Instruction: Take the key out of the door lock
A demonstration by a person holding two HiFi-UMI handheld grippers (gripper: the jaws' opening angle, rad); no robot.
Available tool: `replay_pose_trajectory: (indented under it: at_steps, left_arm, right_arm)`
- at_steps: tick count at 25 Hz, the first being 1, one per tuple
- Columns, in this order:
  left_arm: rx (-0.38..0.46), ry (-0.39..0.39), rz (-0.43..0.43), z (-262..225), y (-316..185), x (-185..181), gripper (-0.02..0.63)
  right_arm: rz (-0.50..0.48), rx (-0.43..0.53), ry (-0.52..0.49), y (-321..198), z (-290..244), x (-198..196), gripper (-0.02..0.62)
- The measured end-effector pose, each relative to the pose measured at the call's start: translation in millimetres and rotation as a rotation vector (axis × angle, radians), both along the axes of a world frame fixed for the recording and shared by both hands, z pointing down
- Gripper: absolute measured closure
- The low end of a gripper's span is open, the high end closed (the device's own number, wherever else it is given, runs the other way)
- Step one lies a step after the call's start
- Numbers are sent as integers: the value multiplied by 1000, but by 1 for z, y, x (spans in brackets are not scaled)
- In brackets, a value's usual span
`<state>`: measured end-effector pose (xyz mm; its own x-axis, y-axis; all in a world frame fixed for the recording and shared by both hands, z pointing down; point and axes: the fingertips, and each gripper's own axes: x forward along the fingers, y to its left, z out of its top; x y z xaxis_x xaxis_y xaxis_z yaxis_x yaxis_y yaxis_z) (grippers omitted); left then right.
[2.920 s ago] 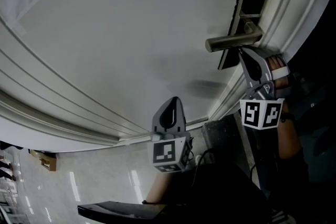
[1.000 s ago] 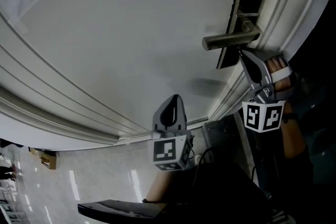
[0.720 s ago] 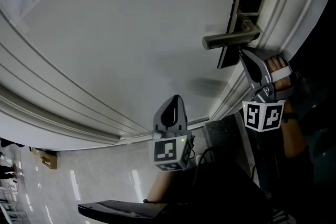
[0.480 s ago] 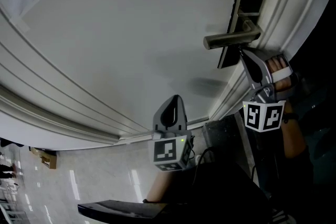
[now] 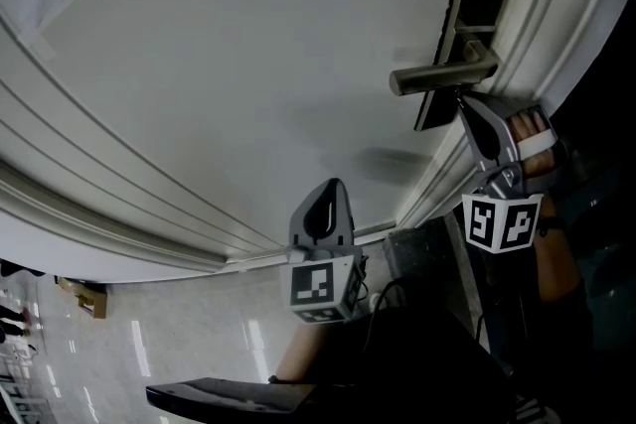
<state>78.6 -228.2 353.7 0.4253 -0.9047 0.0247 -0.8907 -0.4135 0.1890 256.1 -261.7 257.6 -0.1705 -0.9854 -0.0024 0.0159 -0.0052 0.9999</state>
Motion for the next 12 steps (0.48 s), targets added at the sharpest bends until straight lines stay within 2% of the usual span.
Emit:
replay_pose_trajectory:
  at_steps: [8,12]
  left_arm:
    - [-16,4,-3,1,-3,2,606]
    - [3,2,22,-1,-5,7,606]
  right_arm:
    - [-5,-3,-8,3,0,0,584]
    - [-7,-1,-3,7,-1,1,584]
